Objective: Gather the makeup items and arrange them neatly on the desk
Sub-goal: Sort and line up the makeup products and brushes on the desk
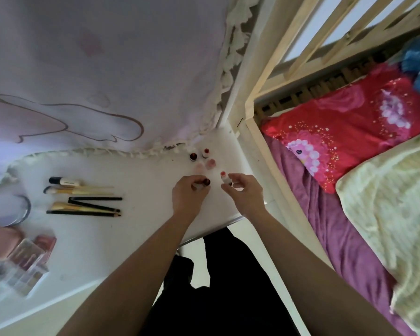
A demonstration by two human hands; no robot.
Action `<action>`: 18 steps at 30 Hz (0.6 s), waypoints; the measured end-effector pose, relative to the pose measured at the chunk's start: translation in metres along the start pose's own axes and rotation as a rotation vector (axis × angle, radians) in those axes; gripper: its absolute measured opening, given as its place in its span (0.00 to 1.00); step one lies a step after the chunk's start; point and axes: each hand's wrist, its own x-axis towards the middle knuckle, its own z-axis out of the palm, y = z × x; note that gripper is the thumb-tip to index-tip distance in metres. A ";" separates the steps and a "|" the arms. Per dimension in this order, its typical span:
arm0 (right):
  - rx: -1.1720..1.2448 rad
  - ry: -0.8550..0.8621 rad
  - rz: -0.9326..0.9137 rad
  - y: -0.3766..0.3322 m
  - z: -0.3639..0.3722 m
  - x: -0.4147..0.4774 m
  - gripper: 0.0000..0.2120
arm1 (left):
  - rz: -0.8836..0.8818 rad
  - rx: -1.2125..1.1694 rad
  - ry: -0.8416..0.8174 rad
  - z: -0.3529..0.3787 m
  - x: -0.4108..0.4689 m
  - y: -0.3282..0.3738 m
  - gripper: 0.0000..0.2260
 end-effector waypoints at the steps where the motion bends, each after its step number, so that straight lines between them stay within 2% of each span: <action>1: -0.013 0.006 -0.023 0.001 0.002 0.003 0.12 | -0.005 0.008 0.018 0.002 0.001 0.000 0.07; 11: -0.124 -0.027 -0.184 -0.002 0.023 0.031 0.09 | -0.042 0.031 0.102 0.010 0.006 -0.004 0.07; 15: -0.217 -0.041 -0.205 -0.002 0.019 0.029 0.15 | -0.063 0.047 0.100 0.006 0.004 -0.005 0.10; 18: -0.255 -0.031 -0.144 0.000 0.012 0.022 0.19 | -0.071 0.057 0.068 -0.003 0.000 -0.011 0.12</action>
